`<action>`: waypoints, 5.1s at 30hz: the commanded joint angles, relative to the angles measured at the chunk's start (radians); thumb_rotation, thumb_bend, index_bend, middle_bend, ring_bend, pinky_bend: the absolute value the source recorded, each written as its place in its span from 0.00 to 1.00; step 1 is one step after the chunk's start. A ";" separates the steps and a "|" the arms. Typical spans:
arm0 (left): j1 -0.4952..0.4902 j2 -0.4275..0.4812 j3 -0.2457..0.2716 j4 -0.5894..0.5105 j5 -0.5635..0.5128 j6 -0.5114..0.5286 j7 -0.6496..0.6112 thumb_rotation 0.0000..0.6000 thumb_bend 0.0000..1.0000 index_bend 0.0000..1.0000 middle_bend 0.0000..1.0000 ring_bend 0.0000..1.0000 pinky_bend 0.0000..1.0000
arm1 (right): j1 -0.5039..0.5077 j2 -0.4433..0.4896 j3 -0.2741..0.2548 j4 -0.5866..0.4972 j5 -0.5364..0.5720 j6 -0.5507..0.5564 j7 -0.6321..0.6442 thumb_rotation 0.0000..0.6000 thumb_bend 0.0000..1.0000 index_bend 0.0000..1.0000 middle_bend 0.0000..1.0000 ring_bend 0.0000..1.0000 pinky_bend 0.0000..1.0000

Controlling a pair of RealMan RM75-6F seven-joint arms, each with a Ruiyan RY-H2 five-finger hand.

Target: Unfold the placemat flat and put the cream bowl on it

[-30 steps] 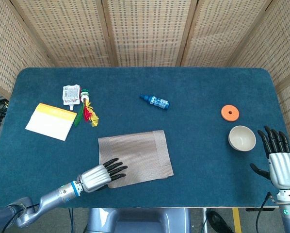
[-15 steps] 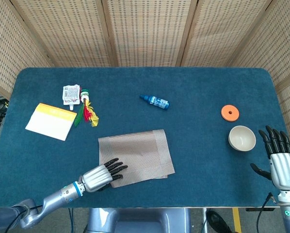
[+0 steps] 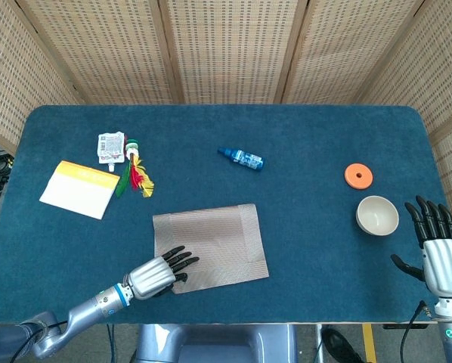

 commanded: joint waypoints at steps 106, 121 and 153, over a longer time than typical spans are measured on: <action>0.229 0.509 -0.367 -0.530 -0.780 0.269 0.044 1.00 0.00 0.00 0.00 0.00 0.00 | 0.206 0.018 -0.122 -0.051 -0.232 -0.308 -0.053 1.00 0.00 0.17 0.00 0.00 0.00; 0.335 0.592 -0.294 -0.707 -0.702 0.359 0.217 1.00 0.00 0.00 0.00 0.00 0.00 | 0.406 -0.177 -0.102 0.011 -0.233 -0.552 -0.080 1.00 0.00 0.27 0.00 0.00 0.00; 0.344 0.603 -0.324 -0.704 -0.707 0.269 0.197 1.00 0.00 0.00 0.00 0.00 0.00 | 0.544 -0.436 -0.068 0.062 -0.022 -0.773 -0.325 1.00 0.00 0.28 0.00 0.00 0.00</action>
